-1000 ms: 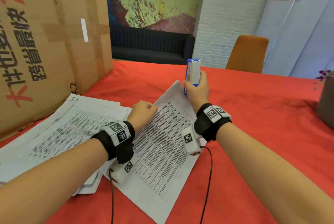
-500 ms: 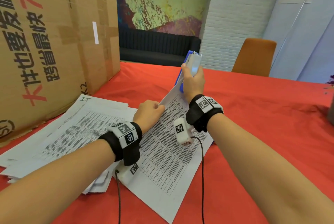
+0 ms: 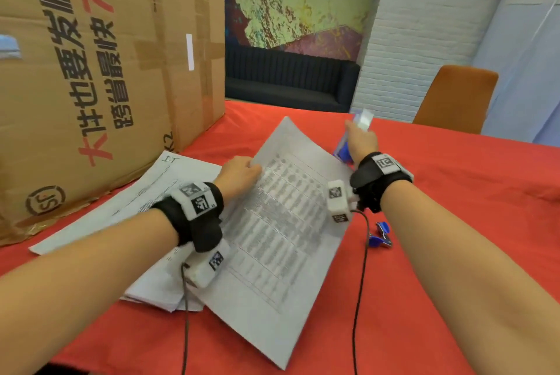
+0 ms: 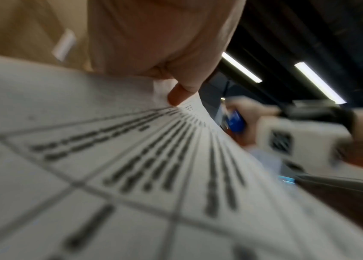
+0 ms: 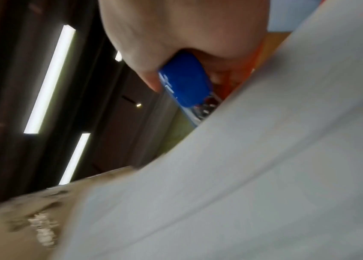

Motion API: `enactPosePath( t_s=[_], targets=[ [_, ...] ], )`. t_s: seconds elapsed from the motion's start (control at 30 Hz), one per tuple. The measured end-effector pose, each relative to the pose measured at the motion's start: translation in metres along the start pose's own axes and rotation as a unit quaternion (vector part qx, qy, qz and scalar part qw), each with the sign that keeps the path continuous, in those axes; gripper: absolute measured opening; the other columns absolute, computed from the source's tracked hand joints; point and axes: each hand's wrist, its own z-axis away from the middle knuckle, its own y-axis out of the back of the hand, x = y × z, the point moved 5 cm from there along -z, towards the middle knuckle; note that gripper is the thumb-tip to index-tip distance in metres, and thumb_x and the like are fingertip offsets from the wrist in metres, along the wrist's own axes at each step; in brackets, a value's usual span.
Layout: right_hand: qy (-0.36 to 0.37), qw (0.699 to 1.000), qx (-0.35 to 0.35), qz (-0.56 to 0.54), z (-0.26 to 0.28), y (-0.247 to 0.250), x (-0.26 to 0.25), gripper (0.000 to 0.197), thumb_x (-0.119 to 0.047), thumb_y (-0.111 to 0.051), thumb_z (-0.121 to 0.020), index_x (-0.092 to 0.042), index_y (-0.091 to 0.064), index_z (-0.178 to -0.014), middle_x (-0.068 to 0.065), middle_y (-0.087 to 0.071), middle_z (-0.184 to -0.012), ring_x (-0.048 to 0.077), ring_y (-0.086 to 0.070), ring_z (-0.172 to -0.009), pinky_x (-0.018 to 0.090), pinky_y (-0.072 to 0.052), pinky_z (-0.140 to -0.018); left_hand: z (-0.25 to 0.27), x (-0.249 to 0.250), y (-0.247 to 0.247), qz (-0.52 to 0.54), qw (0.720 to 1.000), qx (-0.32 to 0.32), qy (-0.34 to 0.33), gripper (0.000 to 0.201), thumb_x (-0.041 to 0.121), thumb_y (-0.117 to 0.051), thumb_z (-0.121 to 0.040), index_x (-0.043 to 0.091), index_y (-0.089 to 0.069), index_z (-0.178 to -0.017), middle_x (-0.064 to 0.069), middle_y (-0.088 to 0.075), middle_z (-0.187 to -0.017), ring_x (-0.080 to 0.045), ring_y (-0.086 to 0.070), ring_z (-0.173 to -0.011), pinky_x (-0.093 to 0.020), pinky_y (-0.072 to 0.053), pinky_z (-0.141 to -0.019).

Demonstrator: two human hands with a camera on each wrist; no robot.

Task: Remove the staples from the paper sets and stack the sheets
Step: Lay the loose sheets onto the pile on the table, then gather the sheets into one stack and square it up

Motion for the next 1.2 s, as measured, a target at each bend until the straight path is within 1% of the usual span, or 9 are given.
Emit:
enactPosePath(
  t_s=[0.1,0.17,0.37,0.43,0.53,0.67,0.83,1.03,1.2],
  targets=[
    [-0.101,0.967,-0.132,0.193,-0.009,-0.009,0.061,0.036,-0.027,-0.059,-0.092,0.004,-0.063,-0.110,0.011,-0.066,-0.084,0.018,-0.063,-0.075,0.026,-0.047,-0.065,-0.015,-0.022,0.058,-0.048,0.997,0.038,0.042,0.034,0.009,-0.040,-0.092,0.017,-0.035,-0.059,0.000,-0.036,-0.061,-0.016,-0.031,-0.055,-0.029,-0.022,-0.052],
    [-0.091,0.910,-0.188,0.358,-0.003,-0.014,0.087,0.044,-0.026,-0.056,-0.094,0.005,-0.055,-0.125,0.016,-0.062,-0.115,0.025,-0.061,-0.107,0.031,-0.046,-0.085,-0.025,-0.041,0.088,-0.089,0.992,0.030,0.079,0.033,0.011,-0.039,-0.093,0.015,-0.038,-0.060,-0.003,-0.040,-0.064,-0.019,-0.036,-0.060,-0.029,-0.024,-0.054],
    [0.020,0.745,-0.168,0.645,0.022,-0.030,0.078,0.042,-0.028,-0.051,-0.093,-0.006,-0.054,-0.129,0.014,-0.049,-0.137,0.031,-0.045,-0.128,0.035,-0.040,-0.104,-0.039,-0.092,0.138,-0.192,0.970,0.000,0.148,0.027,0.018,-0.040,-0.097,0.002,-0.061,-0.099,-0.014,-0.058,-0.095,-0.027,-0.052,-0.083,-0.029,-0.035,-0.071],
    [0.061,0.778,-0.127,0.612,0.035,-0.048,0.057,0.042,-0.027,-0.050,-0.091,-0.003,-0.053,-0.127,0.018,-0.047,-0.134,0.036,-0.044,-0.125,0.040,-0.041,-0.100,-0.040,-0.106,0.146,-0.250,0.954,-0.032,0.162,0.021,0.014,-0.041,-0.097,0.003,-0.058,-0.098,-0.018,-0.060,-0.104,-0.028,-0.052,-0.087,-0.030,-0.037,-0.074],
    [-0.003,0.872,-0.304,0.383,0.080,-0.099,0.055,0.039,-0.030,-0.051,-0.095,0.004,-0.052,-0.112,0.027,-0.061,-0.097,0.037,-0.067,-0.083,0.040,-0.056,-0.077,-0.038,-0.136,0.151,-0.324,0.920,-0.075,0.208,0.019,0.012,-0.043,-0.097,0.004,-0.058,-0.107,-0.012,-0.059,-0.107,-0.027,-0.051,-0.092,-0.031,-0.040,-0.075],
    [-0.265,0.835,-0.455,0.159,0.146,-0.143,0.073,0.053,-0.028,-0.053,-0.097,0.011,-0.032,-0.125,0.032,-0.050,-0.104,0.032,-0.064,-0.041,0.030,-0.053,-0.040,-0.025,-0.161,0.141,-0.363,0.876,-0.133,0.288,0.051,0.039,-0.034,-0.102,0.001,-0.044,-0.134,-0.015,-0.049,-0.135,-0.029,-0.045,-0.126,-0.031,-0.037,-0.098],
    [-0.255,0.853,-0.441,0.118,0.153,-0.183,0.072,0.058,-0.013,-0.058,-0.093,-0.003,-0.026,-0.141,0.031,-0.039,-0.129,0.048,-0.061,-0.089,0.042,-0.054,-0.039,-0.020,-0.174,0.130,-0.286,0.888,-0.124,0.339,0.065,0.048,-0.024,-0.101,0.002,-0.024,-0.147,-0.014,-0.022,-0.156,-0.028,-0.024,-0.142,-0.033,-0.022,-0.113],
    [-0.262,0.836,-0.455,0.162,0.166,-0.189,0.059,0.051,-0.008,-0.064,-0.088,0.002,-0.032,-0.125,0.027,-0.049,-0.097,0.037,-0.062,-0.051,0.043,-0.054,-0.041,-0.027,-0.188,0.136,-0.223,0.905,-0.085,0.353,0.066,0.049,-0.029,-0.100,0.002,-0.029,-0.146,-0.016,-0.025,-0.154,-0.031,-0.026,-0.141,-0.037,-0.023,-0.111],
    [-0.237,0.852,-0.438,0.162,0.157,-0.179,0.057,0.067,-0.003,-0.062,-0.089,-0.003,-0.024,-0.145,0.025,-0.029,-0.143,0.046,-0.052,-0.110,0.054,-0.057,-0.074,-0.032,-0.200,0.149,-0.215,0.910,-0.078,0.346,0.067,0.050,-0.032,-0.099,0.004,-0.026,-0.147,-0.015,-0.022,-0.155,-0.029,-0.022,-0.143,-0.037,-0.019,-0.116]
  ],
)
